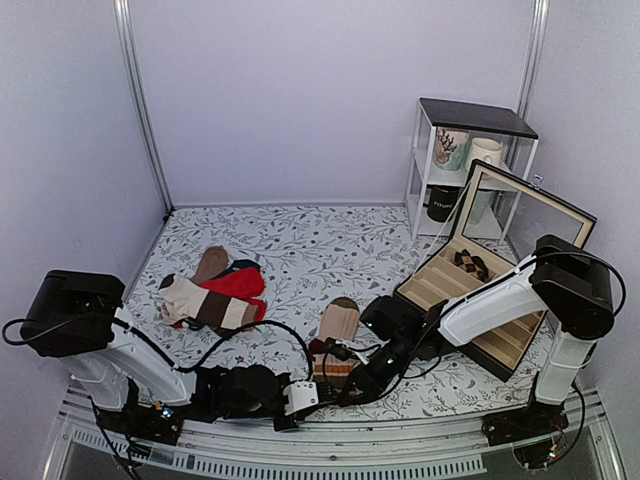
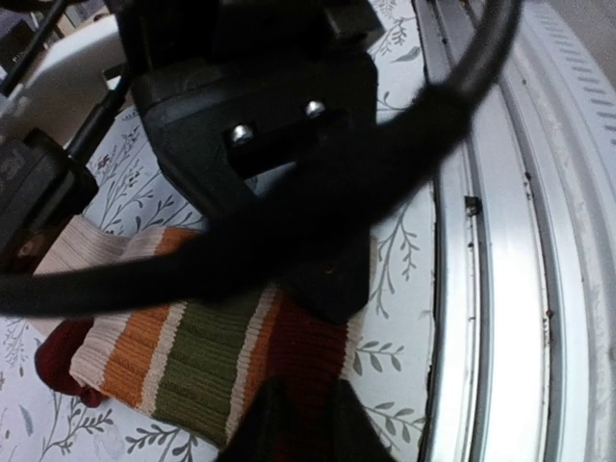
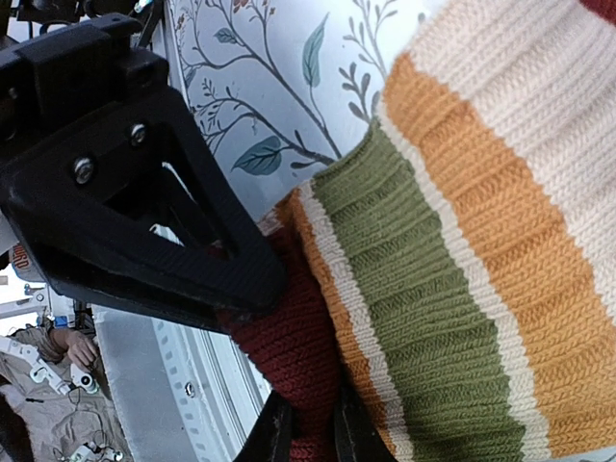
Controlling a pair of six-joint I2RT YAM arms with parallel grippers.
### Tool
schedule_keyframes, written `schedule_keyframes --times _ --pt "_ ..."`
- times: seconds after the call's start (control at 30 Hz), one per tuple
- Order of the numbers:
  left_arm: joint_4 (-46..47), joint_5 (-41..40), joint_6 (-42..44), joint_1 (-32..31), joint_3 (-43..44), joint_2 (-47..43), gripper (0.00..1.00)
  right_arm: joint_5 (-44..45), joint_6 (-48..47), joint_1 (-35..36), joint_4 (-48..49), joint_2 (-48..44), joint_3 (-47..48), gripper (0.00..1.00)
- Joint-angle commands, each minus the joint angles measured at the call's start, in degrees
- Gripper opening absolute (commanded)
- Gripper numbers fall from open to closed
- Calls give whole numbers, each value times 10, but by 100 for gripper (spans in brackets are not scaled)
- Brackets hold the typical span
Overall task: Roll the socks
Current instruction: Roll a pair of socks at the center of the board.
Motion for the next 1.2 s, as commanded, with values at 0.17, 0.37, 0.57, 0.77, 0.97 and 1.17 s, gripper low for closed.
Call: schedule_keyframes --times 0.17,0.37,0.57,0.77,0.97,1.17 --pt "8 21 -28 4 -3 11 0 4 5 2 -52 41 -16 15" --pt "-6 31 -68 5 -12 10 0 7 7 2 -33 25 -20 26" --pt "-89 53 -160 20 -7 -21 0 36 -9 2 37 -44 -40 39" --pt "-182 112 -235 32 19 -23 0 112 -58 14 218 -192 -153 49" --pt "-206 171 -270 62 31 8 0 237 -194 90 273 -251 -211 56" --pt "-208 204 -281 82 24 25 0 335 -276 162 252 -202 -193 56"
